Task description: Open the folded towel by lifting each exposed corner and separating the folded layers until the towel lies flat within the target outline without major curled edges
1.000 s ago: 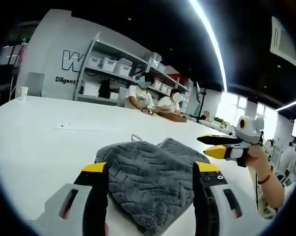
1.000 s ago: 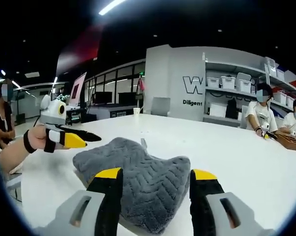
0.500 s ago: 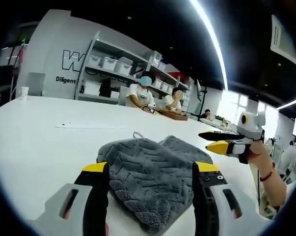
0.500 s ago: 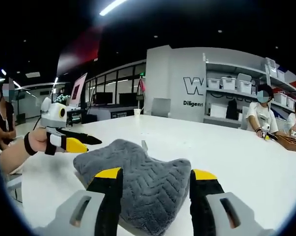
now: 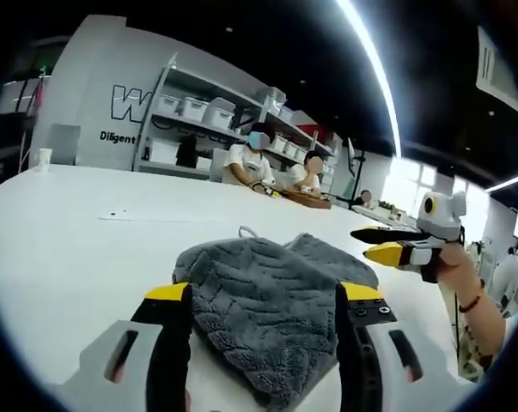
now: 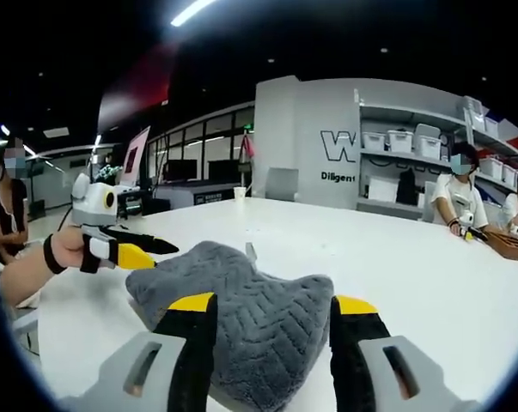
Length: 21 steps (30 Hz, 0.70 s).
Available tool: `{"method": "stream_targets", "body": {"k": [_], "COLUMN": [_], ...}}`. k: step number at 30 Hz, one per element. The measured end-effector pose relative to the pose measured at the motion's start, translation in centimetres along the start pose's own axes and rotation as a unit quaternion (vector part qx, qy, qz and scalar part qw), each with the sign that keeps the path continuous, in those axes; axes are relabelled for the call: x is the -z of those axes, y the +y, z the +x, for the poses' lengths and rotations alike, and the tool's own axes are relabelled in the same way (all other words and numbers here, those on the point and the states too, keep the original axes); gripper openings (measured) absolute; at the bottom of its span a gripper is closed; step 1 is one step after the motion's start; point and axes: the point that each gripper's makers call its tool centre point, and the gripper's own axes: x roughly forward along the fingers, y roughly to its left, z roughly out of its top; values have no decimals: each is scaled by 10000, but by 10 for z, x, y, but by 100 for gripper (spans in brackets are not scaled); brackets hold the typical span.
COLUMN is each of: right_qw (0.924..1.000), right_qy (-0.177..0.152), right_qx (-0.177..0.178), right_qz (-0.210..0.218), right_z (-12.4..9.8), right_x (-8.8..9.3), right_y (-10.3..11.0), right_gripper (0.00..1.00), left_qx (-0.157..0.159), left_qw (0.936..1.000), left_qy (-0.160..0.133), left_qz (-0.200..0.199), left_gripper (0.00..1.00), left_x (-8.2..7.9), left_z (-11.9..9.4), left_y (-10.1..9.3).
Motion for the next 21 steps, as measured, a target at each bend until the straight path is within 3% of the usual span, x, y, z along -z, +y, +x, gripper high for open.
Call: {"method": "stream_targets", "body": {"k": [21], "right_qw": [9998], "right_qy": [163], "right_qx": [75], "right_qz": [13], "right_z": [16], "right_x": [10], "right_y": [-6], "right_gripper": [50], "left_qx": [-154], "left_qw": [9999], "left_qy": [12], "left_qz": [-67], "left_gripper": [63], "left_x": [12], "left_z": [5], "left_y": [9]}}
